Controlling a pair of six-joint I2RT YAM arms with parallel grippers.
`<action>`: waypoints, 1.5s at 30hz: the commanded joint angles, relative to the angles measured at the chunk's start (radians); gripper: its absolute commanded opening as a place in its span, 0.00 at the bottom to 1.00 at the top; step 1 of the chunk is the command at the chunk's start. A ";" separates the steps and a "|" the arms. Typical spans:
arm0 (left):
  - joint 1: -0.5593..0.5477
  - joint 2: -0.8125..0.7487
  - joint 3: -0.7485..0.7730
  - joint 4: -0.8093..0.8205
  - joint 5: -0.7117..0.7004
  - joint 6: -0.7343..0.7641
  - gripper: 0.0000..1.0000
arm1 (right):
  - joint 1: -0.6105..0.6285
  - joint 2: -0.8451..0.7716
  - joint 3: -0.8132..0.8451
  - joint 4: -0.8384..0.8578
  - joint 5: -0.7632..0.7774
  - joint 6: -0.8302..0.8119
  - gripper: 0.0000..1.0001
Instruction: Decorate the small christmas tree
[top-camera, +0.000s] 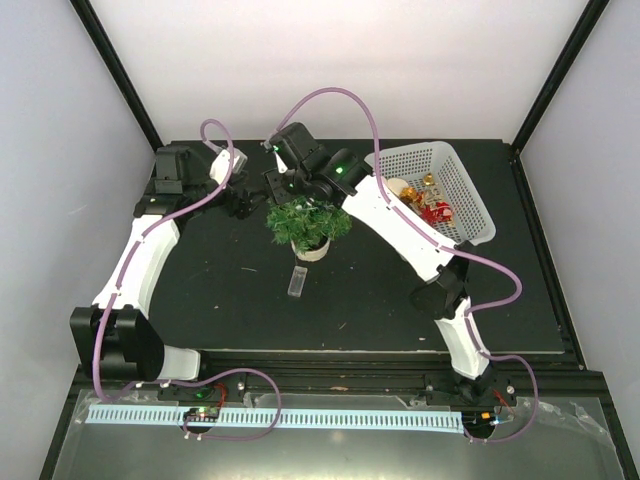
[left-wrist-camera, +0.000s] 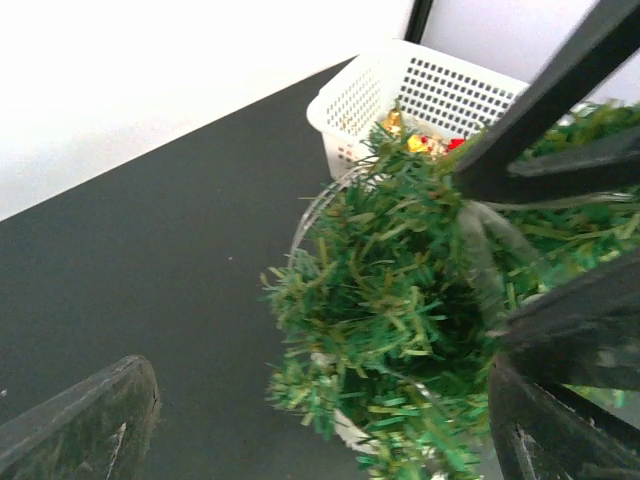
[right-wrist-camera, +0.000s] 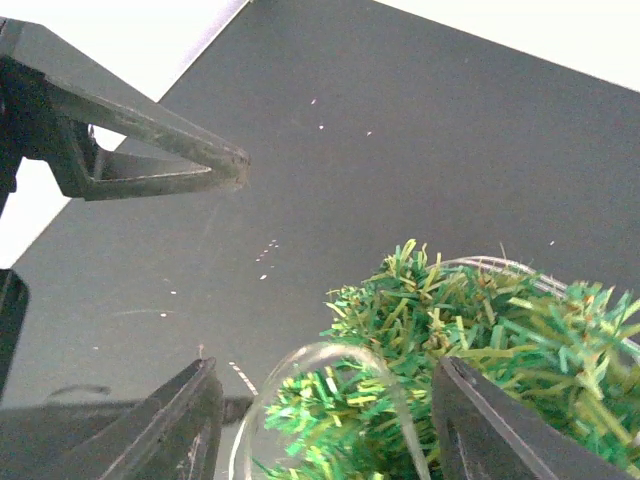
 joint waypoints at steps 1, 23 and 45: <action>0.023 0.003 0.010 0.010 -0.052 0.007 0.89 | 0.007 -0.035 0.001 -0.018 -0.021 0.008 0.66; 0.038 -0.051 0.028 0.008 0.089 -0.006 0.82 | 0.006 -0.286 -0.153 0.024 0.000 0.071 0.60; -0.107 0.035 0.225 -0.086 0.245 0.024 0.43 | -0.087 -0.447 -0.467 0.067 0.016 0.207 0.12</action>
